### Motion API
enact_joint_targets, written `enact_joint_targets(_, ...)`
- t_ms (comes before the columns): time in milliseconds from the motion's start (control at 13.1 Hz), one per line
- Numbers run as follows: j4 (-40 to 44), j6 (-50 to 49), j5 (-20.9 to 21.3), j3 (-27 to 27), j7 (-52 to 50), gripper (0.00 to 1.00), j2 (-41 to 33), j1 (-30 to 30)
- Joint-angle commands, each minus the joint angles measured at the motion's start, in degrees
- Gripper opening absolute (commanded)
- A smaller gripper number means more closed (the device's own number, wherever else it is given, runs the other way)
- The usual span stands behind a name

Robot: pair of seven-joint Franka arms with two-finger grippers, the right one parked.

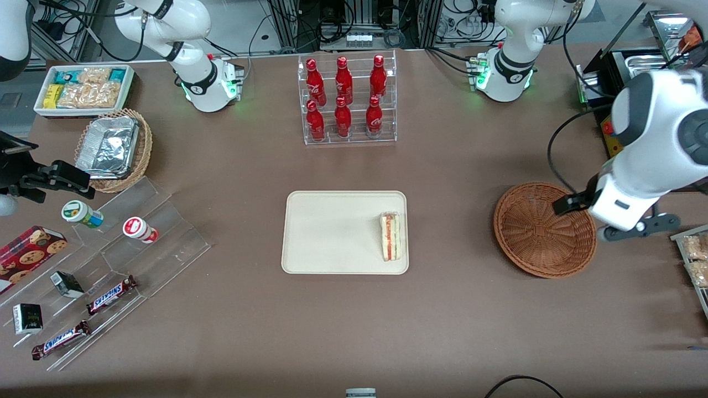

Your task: Place sandwich from basket to tray

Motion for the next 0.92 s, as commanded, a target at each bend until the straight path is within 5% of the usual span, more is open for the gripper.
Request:
enact_joint_targets(0, -1.9, -2.8, -5.4, 2.1, 3.4, 1.00, -6.2, 0.2)
enact_joint_targets(305, 2.3, -9.0, -5.6, 2.2, 12.8, 1.00, -9.9, -0.2)
enact_joint_targets(840, 7.5, -13.1, -5.6, 2.2, 12.8, 1.00, -9.9, -0.7)
